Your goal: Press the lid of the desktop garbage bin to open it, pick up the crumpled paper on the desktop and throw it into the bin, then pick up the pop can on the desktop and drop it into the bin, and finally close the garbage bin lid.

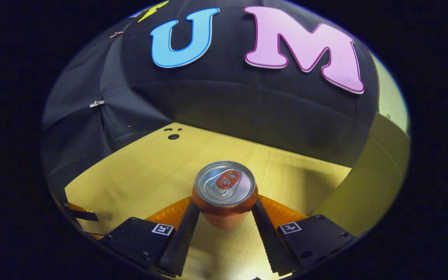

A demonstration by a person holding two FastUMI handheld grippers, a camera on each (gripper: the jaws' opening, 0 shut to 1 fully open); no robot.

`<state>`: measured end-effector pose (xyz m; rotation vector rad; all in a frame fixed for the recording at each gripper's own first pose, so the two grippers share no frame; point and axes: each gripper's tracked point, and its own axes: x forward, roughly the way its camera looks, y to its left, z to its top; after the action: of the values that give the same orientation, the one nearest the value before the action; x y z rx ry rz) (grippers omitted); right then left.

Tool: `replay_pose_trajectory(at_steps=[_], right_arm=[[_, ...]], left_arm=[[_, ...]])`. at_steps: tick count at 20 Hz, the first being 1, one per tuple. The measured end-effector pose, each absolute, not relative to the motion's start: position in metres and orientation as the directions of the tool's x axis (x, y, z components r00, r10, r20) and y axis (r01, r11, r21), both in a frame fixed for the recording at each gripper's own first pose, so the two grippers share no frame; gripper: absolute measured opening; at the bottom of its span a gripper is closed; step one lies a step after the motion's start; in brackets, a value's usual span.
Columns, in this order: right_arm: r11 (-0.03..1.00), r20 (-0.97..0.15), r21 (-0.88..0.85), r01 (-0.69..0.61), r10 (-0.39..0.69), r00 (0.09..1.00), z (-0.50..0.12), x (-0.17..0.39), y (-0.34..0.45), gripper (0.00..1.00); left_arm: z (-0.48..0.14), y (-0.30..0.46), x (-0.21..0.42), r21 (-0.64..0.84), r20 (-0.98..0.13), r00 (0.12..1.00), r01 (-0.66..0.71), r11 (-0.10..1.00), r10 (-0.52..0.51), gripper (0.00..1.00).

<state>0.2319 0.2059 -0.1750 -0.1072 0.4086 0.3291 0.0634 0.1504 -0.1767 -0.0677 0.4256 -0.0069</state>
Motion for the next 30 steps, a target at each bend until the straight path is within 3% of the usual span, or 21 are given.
replay_pose_trajectory(at_steps=[12,23,30], right_arm=[[0.932,-0.258,-0.088,-0.352,0.320,0.912,-0.054,0.180,0.174,0.82],[0.980,-0.137,-0.044,-0.196,0.188,0.972,0.032,0.170,0.076,0.82],[0.993,-0.119,-0.033,-0.109,0.104,0.987,0.041,0.183,-0.001,0.82]], left_arm=[[-0.161,0.113,0.044,-0.061,-0.384,0.919,0.078,0.995,-0.095,0.96],[-0.124,0.072,0.045,-0.030,-0.347,0.926,0.149,0.988,-0.150,0.94],[-0.117,0.052,0.058,-0.005,-0.350,0.932,0.098,0.995,-0.094,0.94]])
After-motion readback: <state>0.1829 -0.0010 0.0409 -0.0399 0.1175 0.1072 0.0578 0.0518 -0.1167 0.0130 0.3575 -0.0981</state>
